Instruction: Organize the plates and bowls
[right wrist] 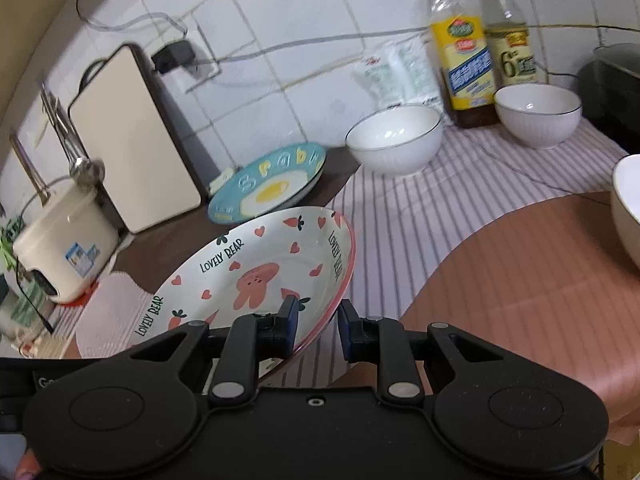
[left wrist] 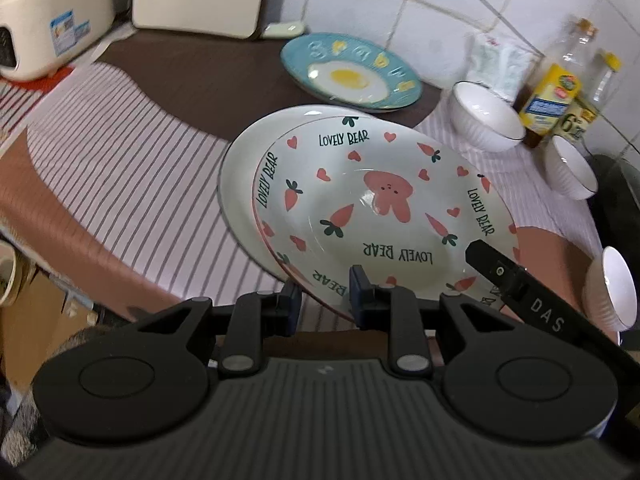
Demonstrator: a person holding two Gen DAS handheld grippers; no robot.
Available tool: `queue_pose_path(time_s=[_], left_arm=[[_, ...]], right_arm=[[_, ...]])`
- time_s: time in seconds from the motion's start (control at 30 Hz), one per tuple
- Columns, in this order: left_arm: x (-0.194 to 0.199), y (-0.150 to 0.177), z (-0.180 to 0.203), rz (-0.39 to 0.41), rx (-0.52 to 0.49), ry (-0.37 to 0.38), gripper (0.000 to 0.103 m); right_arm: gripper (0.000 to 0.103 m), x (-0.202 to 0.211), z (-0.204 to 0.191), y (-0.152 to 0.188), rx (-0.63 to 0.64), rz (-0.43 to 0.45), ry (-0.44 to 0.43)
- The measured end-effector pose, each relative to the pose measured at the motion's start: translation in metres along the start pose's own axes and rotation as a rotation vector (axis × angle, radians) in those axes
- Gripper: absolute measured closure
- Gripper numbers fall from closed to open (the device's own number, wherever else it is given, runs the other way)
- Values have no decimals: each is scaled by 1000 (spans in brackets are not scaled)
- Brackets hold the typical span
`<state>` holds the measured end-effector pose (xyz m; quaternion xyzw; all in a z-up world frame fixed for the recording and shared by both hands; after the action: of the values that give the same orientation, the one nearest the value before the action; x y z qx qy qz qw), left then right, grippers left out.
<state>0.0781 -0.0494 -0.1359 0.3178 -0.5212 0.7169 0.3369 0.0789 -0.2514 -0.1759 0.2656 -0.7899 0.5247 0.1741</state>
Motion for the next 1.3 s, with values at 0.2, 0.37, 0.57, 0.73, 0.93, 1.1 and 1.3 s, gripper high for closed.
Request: queue_pose_path(time_s=[0.2, 0.37, 0.57, 0.73, 0.93, 1.1, 1.3], left_arm=[[-9, -9, -13, -41, 58, -2, 80], [-12, -16, -14, -66, 42, -21, 80], [-16, -22, -12, -103, 29, -43, 80], [-23, -26, -18, -133, 67, -35, 79], [-24, -31, -17, -157, 86, -14, 79], [-25, -31, -14, -157, 77, -34, 79], [-26, -33, -17, -184, 83, -72, 79]], right_arm=[[78, -19, -8, -10, 21, -43, -6], [78, -26, -15, -12, 51, -84, 17], [78, -30, -28, -8, 157, -119, 92], [77, -33, -34, -6, 222, -109, 110], [73, -38, -22, -7, 234, -102, 47], [74, -42, -24, -9, 294, -119, 33], [73, -43, -31, -6, 375, -111, 60]])
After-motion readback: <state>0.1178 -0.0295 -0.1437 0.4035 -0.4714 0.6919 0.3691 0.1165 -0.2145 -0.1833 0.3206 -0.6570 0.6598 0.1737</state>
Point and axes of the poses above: each gripper's, at about its wrist camera, not at the fingertips, and x roughly against the way its jaws point, z to its right, y to its underside, the point moved 1 cm from there along -x, roughly the way its jaws point, and after that the axes turned 2 degrees about x, right-handed, at the moved point
